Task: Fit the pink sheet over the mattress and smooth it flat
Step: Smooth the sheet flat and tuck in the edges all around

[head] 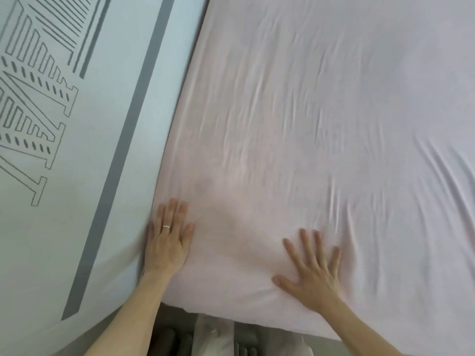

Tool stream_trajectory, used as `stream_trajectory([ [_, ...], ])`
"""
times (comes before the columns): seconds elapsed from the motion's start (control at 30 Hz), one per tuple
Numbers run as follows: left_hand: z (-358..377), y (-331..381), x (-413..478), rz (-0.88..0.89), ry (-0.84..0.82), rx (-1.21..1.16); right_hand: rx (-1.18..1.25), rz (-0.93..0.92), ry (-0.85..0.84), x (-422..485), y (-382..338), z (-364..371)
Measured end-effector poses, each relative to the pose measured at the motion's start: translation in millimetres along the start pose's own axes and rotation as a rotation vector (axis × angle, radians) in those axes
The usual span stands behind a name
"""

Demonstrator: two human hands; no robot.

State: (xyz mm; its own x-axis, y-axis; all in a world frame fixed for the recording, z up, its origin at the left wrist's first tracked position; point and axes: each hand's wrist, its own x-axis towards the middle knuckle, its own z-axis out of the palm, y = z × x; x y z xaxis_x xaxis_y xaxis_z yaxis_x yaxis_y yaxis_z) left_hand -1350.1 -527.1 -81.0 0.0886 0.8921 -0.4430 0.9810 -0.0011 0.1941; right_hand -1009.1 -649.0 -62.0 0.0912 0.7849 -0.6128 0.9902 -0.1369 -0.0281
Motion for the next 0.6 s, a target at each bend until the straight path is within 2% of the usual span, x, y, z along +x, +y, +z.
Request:
stream_trajectory([
  [0.1, -3.1, 2.8, -26.5, -0.211, -0.023, -0.226, -0.03, 0.059, -0.07, -42.0, 50.6, 13.3],
  [0.17, -3.1, 19.4, -41.7, -0.31, 0.086, -0.211, -0.012, 0.033, -0.059, -52.7, 54.3, 9.9],
  [0.2, -2.0, 32.9, -48.1, -0.288, 0.172, -0.145, 0.014, 0.008, -0.023, -52.8, 46.6, 7.4],
  [0.27, 5.2, 70.1, -59.3, -0.127, 0.214, -0.065, 0.055, -0.092, 0.084, -44.9, 18.2, 0.1],
  [0.37, 33.4, 123.2, -66.7, 0.152, 0.122, 0.045, 0.091, -0.284, 0.163, -14.2, -32.3, -10.0],
  [0.43, 49.9, 127.7, -73.0, 0.174, 0.039, 0.115, 0.05, -0.369, 0.151, 3.4, -33.9, -4.3],
  [0.5, 56.5, 106.3, -80.0, 0.141, -0.015, 0.165, 0.007, -0.321, 0.153, 2.1, 2.5, 10.7],
  [0.6, 53.0, 85.6, -89.8, 0.098, -0.055, 0.26, 0.025, 0.006, 0.072, -38.5, 91.3, 38.6],
])
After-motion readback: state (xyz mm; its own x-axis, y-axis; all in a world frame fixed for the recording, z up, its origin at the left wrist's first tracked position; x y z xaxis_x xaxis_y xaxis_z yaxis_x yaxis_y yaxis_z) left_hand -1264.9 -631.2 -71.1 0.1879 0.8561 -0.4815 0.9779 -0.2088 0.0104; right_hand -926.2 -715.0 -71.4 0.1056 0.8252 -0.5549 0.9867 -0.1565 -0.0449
